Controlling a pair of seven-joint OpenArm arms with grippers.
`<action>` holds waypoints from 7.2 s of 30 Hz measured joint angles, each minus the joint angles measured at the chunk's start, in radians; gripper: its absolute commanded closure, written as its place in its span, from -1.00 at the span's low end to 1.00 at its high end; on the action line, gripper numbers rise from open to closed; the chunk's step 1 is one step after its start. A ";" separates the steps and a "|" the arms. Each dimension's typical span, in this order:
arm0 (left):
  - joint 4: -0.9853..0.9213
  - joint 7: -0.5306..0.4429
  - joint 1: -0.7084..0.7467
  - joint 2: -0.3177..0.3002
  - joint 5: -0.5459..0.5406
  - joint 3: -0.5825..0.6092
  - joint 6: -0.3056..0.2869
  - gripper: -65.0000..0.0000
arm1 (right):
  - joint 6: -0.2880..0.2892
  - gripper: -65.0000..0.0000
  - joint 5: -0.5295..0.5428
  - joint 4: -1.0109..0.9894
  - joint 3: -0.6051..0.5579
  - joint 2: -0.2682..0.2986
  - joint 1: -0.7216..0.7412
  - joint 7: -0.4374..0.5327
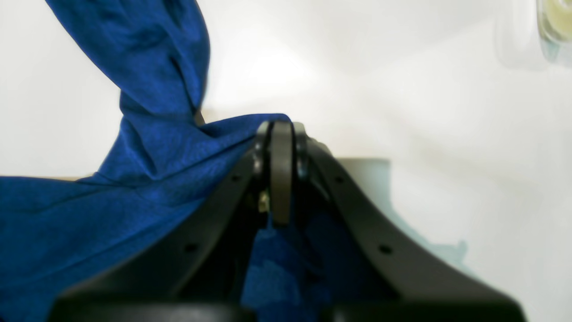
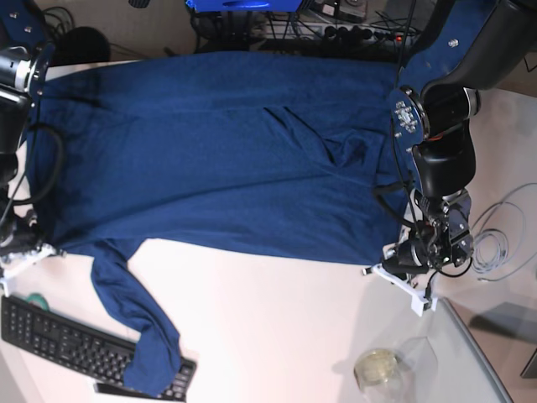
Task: Layout the t-shirt on the table in an organized manner, then fold the t-shirt properly
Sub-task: 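Lift the held shirt edge with both grippers and fold it over the body, then carry the folded edge with both grippers toward the opposite shirt edge, then release the shirt with the left gripper and grasp the hanging sleeve with the right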
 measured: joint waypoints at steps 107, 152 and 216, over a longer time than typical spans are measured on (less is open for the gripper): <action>1.036 0.371 0.822 0.006 -0.351 -0.002 -0.004 1.00 | 0.139 1.00 0.012 0.042 0.008 0.103 -0.285 0.101; 1.059 0.370 0.882 0.008 -0.341 0.005 -0.003 1.00 | 0.139 0.98 0.008 0.042 0.010 0.103 -0.312 0.100; 1.007 0.367 0.896 0.000 -0.339 -0.602 -0.211 -0.38 | 0.069 0.17 0.001 -0.335 -0.508 -0.036 0.202 0.242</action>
